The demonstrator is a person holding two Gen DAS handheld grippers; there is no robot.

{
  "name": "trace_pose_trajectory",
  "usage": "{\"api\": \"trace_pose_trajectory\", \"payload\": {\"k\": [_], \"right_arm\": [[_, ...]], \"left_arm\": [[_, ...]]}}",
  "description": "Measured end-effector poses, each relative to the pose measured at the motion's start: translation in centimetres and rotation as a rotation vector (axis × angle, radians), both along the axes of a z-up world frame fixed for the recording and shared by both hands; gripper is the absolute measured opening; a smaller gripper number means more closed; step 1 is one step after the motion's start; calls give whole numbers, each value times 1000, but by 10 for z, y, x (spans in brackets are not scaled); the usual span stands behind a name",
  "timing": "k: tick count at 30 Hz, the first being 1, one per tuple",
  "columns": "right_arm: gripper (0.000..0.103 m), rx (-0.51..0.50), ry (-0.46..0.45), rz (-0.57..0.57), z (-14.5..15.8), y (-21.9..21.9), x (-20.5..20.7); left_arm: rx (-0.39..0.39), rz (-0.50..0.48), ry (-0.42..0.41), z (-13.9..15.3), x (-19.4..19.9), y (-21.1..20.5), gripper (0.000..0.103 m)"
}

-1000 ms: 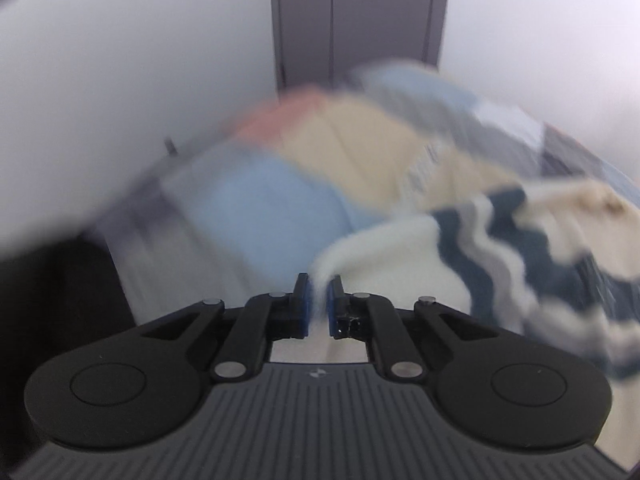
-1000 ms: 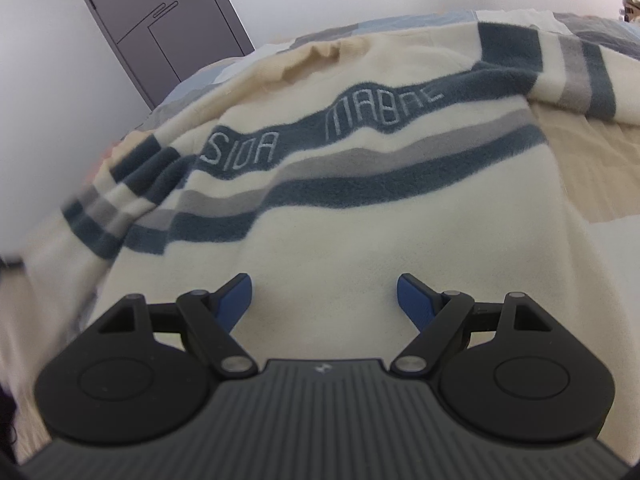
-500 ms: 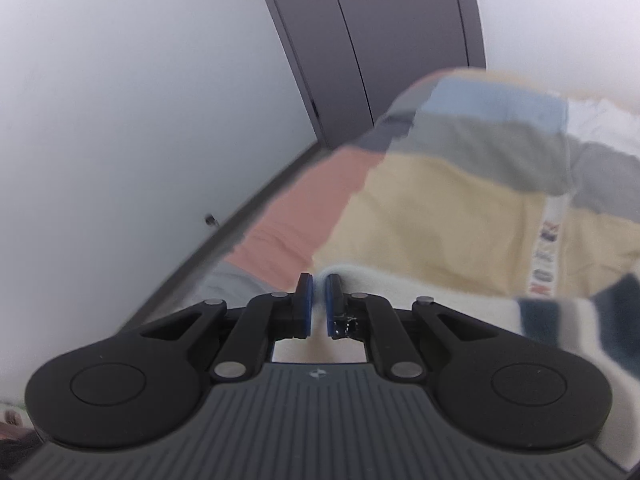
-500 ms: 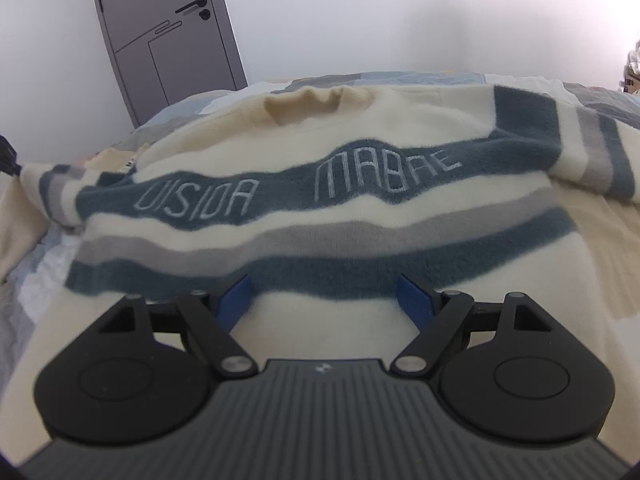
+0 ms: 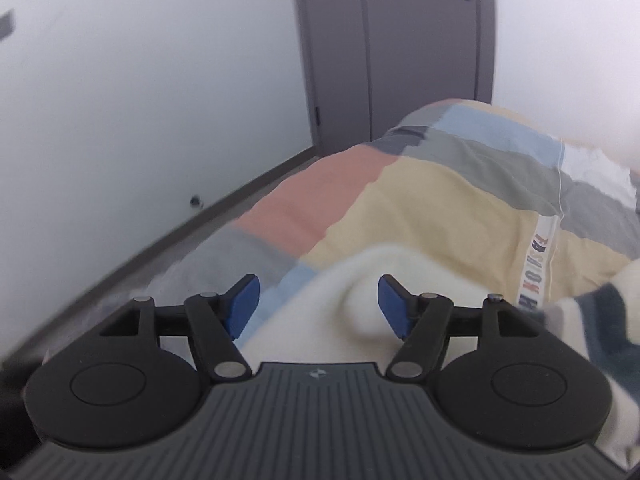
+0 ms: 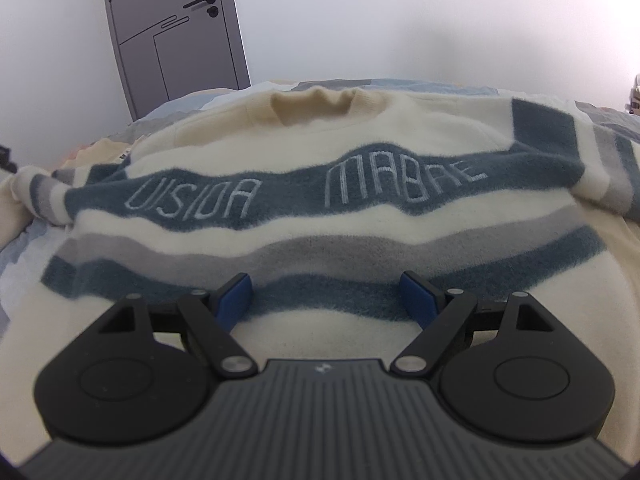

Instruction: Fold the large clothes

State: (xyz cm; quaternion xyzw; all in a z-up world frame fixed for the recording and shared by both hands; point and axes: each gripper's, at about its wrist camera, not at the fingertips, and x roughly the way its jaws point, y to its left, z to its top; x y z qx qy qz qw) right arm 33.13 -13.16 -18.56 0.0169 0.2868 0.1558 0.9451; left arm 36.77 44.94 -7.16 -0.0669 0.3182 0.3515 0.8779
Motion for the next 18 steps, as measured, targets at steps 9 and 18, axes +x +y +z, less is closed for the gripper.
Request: {"api": "trace_pose_trajectory", "payload": {"k": [9, 18], "right_arm": [[81, -8, -38, 6, -2, -1, -8], [82, -21, -22, -2, 0, 3, -12]], "left_arm": [[-219, 249, 25, -48, -72, 2, 71], [-191, 197, 62, -69, -64, 23, 14]]}}
